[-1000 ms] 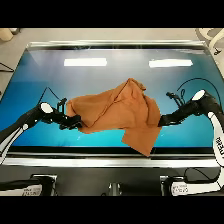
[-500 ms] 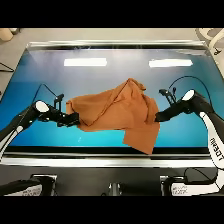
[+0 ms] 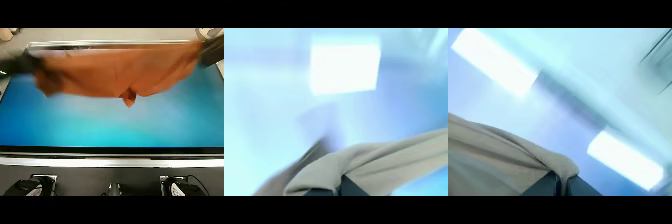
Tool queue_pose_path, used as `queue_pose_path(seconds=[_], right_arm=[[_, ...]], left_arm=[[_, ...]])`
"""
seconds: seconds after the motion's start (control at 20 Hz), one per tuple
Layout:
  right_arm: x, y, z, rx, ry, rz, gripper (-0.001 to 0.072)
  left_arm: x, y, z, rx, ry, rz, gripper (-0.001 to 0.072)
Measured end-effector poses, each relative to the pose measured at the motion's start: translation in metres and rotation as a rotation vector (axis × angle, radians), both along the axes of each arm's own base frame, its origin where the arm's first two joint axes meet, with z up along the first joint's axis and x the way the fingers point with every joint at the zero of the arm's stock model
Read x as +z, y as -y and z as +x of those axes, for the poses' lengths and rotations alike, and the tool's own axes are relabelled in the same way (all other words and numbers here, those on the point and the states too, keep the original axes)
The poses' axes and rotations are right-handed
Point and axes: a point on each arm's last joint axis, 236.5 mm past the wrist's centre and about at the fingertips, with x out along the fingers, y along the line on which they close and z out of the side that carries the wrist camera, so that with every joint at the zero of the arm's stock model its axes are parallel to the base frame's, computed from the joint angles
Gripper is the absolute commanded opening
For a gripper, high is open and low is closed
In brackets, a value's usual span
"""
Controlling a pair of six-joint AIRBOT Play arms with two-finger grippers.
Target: Fold the shirts.
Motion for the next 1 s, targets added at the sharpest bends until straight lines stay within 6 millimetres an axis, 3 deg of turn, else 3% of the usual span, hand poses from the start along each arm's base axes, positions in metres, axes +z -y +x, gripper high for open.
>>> queue_pose_path(seconds=[0.05,0.1,0.2,0.25,0.35,0.5,0.6,0.75,0.85,1.0], right_arm=[[0.052,0.001,-0.036,-0.023,0.156,-0.013,0.0019],[0.088,-0.001,-0.069,-0.036,0.267,-0.025,0.0019],[0.13,-0.004,-0.125,-0.051,0.409,-0.039,0.0019],[0.139,-0.006,-0.143,-0.054,0.442,-0.044,0.0019],[0.15,-0.008,-0.167,-0.06,0.484,-0.055,0.0019],[0.151,-0.006,-0.172,-0.073,0.485,-0.07,0.0019],[0.144,-0.002,-0.16,-0.084,0.454,-0.082,0.0019],[0.096,0.008,-0.108,-0.094,0.257,-0.123,0.002],[0.039,0.016,-0.062,-0.091,0.052,-0.147,0.002],[-0.082,0.029,0.012,-0.068,-0.327,-0.146,0.002]], left_arm=[[0.055,-0.006,-0.025,0.012,0.145,-0.02,0.0024],[0.097,-0.012,-0.05,0.025,0.259,-0.039,0.0025],[0.152,-0.022,-0.097,0.04,0.42,-0.065,0.0025],[0.166,-0.025,-0.114,0.04,0.462,-0.071,0.0024],[0.174,-0.027,-0.132,0.037,0.484,-0.062,0.0025],[0.168,-0.025,-0.136,0.026,0.454,-0.04,0.0025],[0.152,-0.023,-0.125,0.022,0.397,-0.014,0.0024],[0.087,-0.021,-0.079,0.034,0.185,0.046,0.0025],[0.02,-0.02,-0.043,0.041,-0.005,0.078,0.0026],[-0.11,-0.016,0.008,0.055,-0.326,0.114,0.0026]])
